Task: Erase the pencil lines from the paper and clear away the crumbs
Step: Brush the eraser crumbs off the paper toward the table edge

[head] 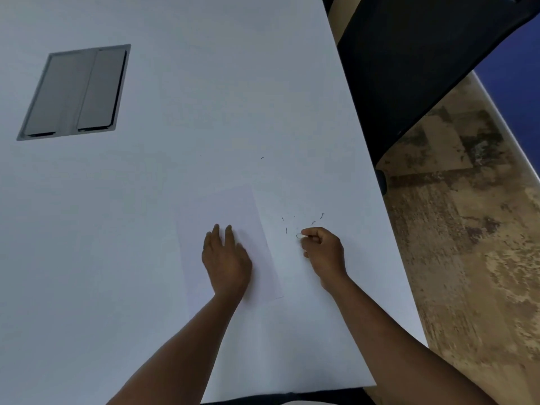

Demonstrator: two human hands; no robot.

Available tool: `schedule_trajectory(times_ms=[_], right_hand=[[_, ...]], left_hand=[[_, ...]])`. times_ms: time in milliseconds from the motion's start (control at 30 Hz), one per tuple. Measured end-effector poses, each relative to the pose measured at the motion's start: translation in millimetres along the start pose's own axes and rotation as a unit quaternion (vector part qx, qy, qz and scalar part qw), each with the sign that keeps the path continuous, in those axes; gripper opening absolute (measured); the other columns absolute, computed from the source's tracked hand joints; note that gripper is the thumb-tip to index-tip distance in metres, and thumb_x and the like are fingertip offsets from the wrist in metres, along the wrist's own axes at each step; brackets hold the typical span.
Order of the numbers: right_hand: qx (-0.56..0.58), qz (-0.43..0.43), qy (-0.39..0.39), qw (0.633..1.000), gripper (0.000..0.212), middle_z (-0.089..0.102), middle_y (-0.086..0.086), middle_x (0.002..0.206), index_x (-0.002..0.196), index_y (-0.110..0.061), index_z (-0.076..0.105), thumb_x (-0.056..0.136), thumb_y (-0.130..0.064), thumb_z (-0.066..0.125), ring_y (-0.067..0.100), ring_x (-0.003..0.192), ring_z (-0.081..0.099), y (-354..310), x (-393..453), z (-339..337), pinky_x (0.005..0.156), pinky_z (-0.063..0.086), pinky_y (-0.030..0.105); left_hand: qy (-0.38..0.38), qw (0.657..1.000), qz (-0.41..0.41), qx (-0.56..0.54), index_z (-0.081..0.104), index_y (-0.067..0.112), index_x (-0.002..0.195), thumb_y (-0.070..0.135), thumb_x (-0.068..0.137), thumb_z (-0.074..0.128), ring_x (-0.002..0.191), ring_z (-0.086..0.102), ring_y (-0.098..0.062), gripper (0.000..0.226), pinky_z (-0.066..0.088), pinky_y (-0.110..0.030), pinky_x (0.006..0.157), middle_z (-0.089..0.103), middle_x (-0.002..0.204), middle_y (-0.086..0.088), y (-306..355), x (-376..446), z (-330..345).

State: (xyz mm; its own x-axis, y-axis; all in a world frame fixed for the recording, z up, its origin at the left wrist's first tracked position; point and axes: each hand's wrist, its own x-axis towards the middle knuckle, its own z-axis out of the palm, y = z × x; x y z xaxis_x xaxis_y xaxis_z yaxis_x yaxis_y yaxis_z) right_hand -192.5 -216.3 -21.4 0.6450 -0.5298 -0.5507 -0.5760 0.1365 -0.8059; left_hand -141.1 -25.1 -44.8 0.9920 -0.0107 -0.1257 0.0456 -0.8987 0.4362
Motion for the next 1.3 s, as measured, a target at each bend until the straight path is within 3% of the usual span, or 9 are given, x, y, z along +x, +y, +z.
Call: schedule_trajectory(times_ms=[167,367,500,667,900,1200,1300], right_hand=[[-0.04,-0.019,-0.029,0.999,0.009,0.07,-0.011,0.089,0.096,-0.021,0.071,0.087,-0.021,0.072,0.004,0.081,0.064,-4.0,1.2,19.3,0.066,0.048,0.015],[-0.154,-0.103,-0.047,0.981,0.009,0.068,-0.011,0.083,0.091,-0.015,0.071,0.084,-0.021,0.074,0.007,0.078,0.061,-38.1,36.0,51.0,0.068,0.045,0.017],[-0.276,-0.225,-0.056,0.933,0.025,0.071,0.003,0.108,0.113,-0.012,0.072,0.089,-0.016,0.066,0.019,0.101,0.064,-75.5,76.3,85.3,0.085,0.045,0.021],[-0.349,-0.327,-0.056,0.876,0.024,0.07,0.014,0.107,0.104,-0.01,0.075,0.088,-0.005,0.058,0.034,0.101,0.063,-109.0,118.9,123.0,0.084,0.05,0.035],[-0.409,-0.359,-0.06,0.837,0.028,0.069,0.006,0.107,0.109,-0.013,0.071,0.089,-0.005,0.053,0.033,0.106,0.053,-121.1,156.9,153.3,0.085,0.049,0.04],[-0.438,-0.413,-0.069,0.796,0.022,0.07,0.0,0.1,0.097,-0.016,0.07,0.086,-0.005,0.055,0.03,0.103,0.055,-119.4,175.1,166.8,0.084,0.049,0.046],[-0.419,-0.423,-0.019,0.804,0.024,0.069,0.002,0.106,0.099,-0.016,0.073,0.083,-0.006,0.058,0.032,0.102,0.058,-105.7,160.7,161.6,0.081,0.051,0.044]], left_hand=[[-0.021,0.999,0.026,0.038,0.05,0.004,0.147,0.037,0.098,0.041,0.149,0.032,-0.045,0.059,0.028,-0.06,0.119,0.041,0.158,-0.022,-28.4,3.8,-0.3],[-0.12,0.982,0.085,0.12,0.032,0.011,0.16,0.058,0.094,0.009,0.158,0.012,-0.037,0.084,0.014,-0.053,0.126,0.02,0.17,-0.015,-53.8,19.3,-1.1],[-0.136,0.98,0.101,0.107,0.023,0.016,0.163,0.061,0.092,0.003,0.159,0.004,-0.031,0.087,0.012,-0.046,0.127,0.01,0.172,-0.01,-57.8,27.0,-5.3],[-0.133,0.979,0.125,0.089,0.027,0.014,0.162,0.058,0.094,0.005,0.159,0.006,-0.031,0.083,0.011,-0.042,0.127,0.014,0.172,-0.01,-62.4,40.0,-14.1],[-0.143,0.972,0.165,0.09,0.033,0.011,0.16,0.053,0.101,0.016,0.157,0.016,-0.036,0.074,0.017,-0.047,0.125,0.021,0.169,-0.014,-78.3,66.7,-17.2],[-0.143,0.971,0.165,0.096,0.015,0.021,0.165,0.057,0.098,0.002,0.16,-0.004,-0.024,0.077,-0.001,-0.037,0.126,0.0,0.173,-0.004,-78.3,80.4,-14.2],[-0.148,0.968,0.175,0.099,0.002,0.024,0.165,0.055,0.099,-0.001,0.156,-0.021,-0.017,0.072,-0.012,-0.032,0.124,-0.014,0.171,0.001,-85.1,78.1,-11.6]])
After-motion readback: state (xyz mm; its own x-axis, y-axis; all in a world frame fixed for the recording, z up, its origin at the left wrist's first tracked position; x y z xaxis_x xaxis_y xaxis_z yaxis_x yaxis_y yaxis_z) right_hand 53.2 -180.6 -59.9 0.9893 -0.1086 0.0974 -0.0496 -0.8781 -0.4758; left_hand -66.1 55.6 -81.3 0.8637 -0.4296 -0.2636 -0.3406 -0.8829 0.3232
